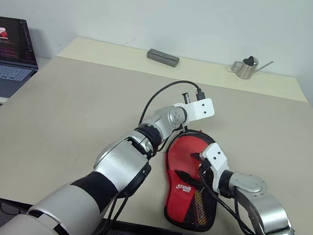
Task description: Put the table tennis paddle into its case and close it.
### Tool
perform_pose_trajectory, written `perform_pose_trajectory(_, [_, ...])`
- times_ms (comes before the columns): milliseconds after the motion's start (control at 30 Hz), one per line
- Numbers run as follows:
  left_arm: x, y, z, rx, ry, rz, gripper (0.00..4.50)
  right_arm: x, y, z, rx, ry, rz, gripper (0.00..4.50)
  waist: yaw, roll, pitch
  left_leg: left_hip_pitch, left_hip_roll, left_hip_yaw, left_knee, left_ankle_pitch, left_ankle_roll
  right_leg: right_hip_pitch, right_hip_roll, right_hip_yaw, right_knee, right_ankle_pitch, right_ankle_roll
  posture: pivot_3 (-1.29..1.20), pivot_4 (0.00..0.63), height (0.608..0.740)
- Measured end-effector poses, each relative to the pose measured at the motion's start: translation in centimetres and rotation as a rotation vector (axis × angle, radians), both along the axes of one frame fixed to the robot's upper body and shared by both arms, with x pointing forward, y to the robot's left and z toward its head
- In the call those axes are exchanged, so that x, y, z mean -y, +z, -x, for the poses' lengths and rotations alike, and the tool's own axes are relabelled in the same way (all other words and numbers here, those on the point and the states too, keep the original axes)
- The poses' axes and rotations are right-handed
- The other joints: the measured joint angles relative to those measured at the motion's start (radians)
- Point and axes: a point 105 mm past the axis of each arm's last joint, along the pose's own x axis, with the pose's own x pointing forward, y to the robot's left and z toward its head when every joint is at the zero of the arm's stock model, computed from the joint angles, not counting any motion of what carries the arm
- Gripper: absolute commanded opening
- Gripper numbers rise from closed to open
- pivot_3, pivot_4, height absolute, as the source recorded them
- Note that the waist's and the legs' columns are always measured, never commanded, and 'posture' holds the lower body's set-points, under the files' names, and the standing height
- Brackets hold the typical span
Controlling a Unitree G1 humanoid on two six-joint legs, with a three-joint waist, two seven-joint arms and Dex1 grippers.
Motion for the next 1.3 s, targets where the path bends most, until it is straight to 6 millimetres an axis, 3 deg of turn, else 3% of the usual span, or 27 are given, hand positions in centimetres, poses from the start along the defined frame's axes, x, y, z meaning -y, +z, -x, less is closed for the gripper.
perform_pose_trajectory(333, [1.6,1.5,0.2,0.109,-0.026,-0.035,0.16,-0.2,0.0,0.5,-0.003,-0.030,-0.008,4.50,0.000,0.000,0.000,-0.001,0.000,0.000,0.000,0.000,0.000,-0.001,0.000,0.000,0.000,0.000,0.000,0.00,0.150,0.740])
perform_pose_trajectory(633, [5.3,1.5,2.0,0.164,-0.142,-0.070,0.16,-0.3,0.0,0.9,-0.003,-0.048,-0.019,4.50,-0.001,0.000,0.000,-0.003,0.000,0.001,0.000,0.000,0.000,-0.004,0.000,0.002,0.001,0.000,0.000,0.00,0.150,0.740])
perform_pose_trajectory(967, [6.0,0.8,2.7,0.120,-0.211,-0.112,0.16,-0.4,0.0,1.0,-0.008,-0.062,-0.025,4.50,-0.001,0.000,0.000,-0.003,0.000,0.002,0.000,0.000,0.000,-0.004,0.000,0.002,0.001,0.000,0.000,0.00,0.150,0.740])
perform_pose_trajectory(1300, [6.6,-0.4,4.0,-0.081,-0.314,-0.069,3.81,-0.5,0.0,1.0,-0.017,-0.057,-0.034,4.50,-0.005,0.000,0.000,-0.002,0.000,0.002,0.000,0.000,0.000,-0.004,0.001,0.002,0.002,0.000,0.000,0.00,0.150,0.740])
